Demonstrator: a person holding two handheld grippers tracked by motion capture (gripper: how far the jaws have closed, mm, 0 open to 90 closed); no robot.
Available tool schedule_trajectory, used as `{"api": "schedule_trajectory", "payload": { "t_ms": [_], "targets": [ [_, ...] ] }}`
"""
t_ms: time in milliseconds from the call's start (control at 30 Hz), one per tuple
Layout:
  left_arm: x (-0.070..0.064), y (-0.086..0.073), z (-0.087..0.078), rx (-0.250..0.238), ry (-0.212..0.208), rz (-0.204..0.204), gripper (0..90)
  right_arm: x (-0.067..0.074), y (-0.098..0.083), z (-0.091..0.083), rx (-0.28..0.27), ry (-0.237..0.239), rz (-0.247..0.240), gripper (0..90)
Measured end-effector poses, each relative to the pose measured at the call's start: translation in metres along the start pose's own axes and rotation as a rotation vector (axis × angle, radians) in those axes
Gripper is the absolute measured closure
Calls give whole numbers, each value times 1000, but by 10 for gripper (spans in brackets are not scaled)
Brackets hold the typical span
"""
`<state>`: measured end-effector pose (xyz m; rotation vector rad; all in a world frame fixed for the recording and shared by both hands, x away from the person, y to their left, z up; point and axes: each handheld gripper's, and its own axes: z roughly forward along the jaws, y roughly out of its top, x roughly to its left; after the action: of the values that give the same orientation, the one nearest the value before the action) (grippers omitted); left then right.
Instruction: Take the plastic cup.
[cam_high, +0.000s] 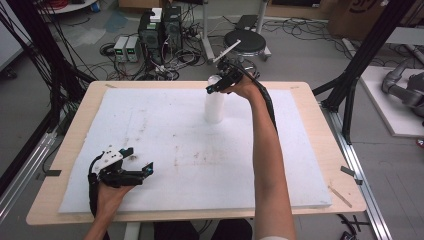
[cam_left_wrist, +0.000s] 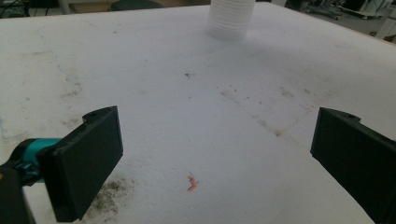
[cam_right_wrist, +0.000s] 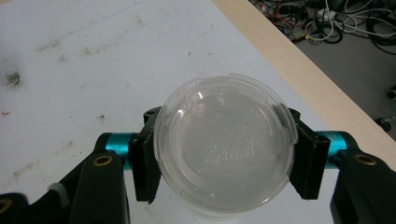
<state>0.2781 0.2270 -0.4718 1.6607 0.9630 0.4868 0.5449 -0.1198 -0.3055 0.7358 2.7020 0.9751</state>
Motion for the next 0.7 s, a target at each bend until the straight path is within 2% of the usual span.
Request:
{"api": "schedule_trajectory", "payload": {
  "t_ms": [300, 567, 700],
  "targets": [
    [0, 0, 0, 4, -1, 1, 23, 1, 4, -8, -9, -4, 4, 390],
    [0, 0, 0, 0, -1, -2, 23, 4, 16, -25, -38, -7, 0, 397],
    [0, 0, 0, 1, -1, 2, 23, 4, 23, -36, -54, -14, -22, 408]
  ]
}}
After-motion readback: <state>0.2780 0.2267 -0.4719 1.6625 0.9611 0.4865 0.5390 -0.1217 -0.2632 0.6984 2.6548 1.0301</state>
